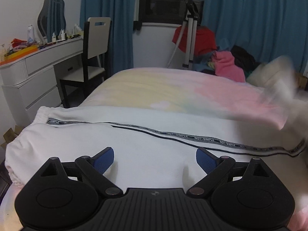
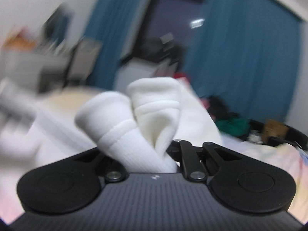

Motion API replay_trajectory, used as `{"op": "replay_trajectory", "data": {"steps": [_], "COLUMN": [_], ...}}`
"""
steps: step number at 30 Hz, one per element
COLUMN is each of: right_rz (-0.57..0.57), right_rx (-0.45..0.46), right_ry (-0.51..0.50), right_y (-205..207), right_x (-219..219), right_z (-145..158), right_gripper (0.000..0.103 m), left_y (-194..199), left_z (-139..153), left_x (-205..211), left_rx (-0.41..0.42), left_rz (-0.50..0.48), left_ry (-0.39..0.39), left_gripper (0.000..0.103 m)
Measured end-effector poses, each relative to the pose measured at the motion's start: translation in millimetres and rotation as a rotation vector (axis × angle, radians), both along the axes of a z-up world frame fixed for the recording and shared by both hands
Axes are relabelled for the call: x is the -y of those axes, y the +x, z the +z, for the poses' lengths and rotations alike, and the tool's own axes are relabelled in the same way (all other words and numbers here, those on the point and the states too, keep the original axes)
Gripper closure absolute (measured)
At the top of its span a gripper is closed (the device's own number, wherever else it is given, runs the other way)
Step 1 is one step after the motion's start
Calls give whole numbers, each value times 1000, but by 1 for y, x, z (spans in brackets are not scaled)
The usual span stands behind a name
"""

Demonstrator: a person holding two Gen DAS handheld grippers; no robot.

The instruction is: Fold clothes

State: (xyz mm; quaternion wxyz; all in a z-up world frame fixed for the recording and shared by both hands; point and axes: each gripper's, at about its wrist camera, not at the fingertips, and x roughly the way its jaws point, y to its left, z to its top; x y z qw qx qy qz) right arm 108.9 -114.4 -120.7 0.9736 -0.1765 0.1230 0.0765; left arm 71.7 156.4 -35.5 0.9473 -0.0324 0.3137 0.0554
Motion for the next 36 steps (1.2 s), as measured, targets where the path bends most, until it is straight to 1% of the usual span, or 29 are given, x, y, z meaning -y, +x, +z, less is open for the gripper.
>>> {"op": "replay_trajectory", "data": {"steps": [3,4,5,7,9,11,14,16,17,18,19,20,21,22,23,27,29,31,33,35,36], "right_rz": [72,65,61,48,46,55,51,54,68,87,111,141,166,191,207,98,43,-12,-68,-124,-160], "right_rx": [-132,-128,-119,-123,-101,-95,-155,-168,-190,-217,-242,-273,-301,-329,-352,-349,-346,-344,-341,-339,-347], "right_ry": [-170,-215,-231,-201,-190,-204,-235,-197,-169,-142,-121,-98,-68,-39,-9,118,181,244,307,367,379], "right_y": [-4,-6,-8,-8,-10,-11,-3,-5,-5,-5,-3,-8,-12,-17,-22,-32,-37,-42,-47,-51,-47], "right_x": [-39,-44,-46,-43,-48,-54,-66,-65,-62,-60,-58,-53,-48,-43,-37,4,24,45,66,85,90], "right_z": [-51,-62,-66,-60,-48,-43,-50,-46,-42,-37,-33,-26,-19,-12,-6,5,10,15,21,25,20], "right_gripper": [92,92,92,92,91,91,90,86,84,78,67,61,49,40,38,37,37,37,37,37,37], "left_y": [-3,-4,-6,-8,-9,-10,-11,-13,-14,-16,-17,-18,-19,-22,-24,-35,-41,-45,-48,-48,-49], "left_z": [2,2,2,4,6,6,6,6,6,6,6,6,6,6,6,4,2,1,0,-3,-7], "left_x": [-5,-7,-8,-10,-12,-12,-11,-9,-7,-4,-2,0,3,5,8,17,22,29,36,46,50], "left_rx": [1,2,6,18,31,42,55,68,74,78,83,87,91,95,99,106,104,111,115,99,87], "left_rz": [9,11,10,8,1,-16,-47,-66,-77,-93,-108,-123,-138,-155,-171,-226,-246,-273,-294,-313,-324], "left_ry": [-36,-48,-59,-82,-109,-139,-184,-191,-193,-199,-206,-213,-219,-225,-230,-250,-258,-260,-243,-210,-198], "left_gripper": [9,9,9,9,9,9,9,9,9,9,9,9,9,9,9,10,13,17,20,36,44]}}
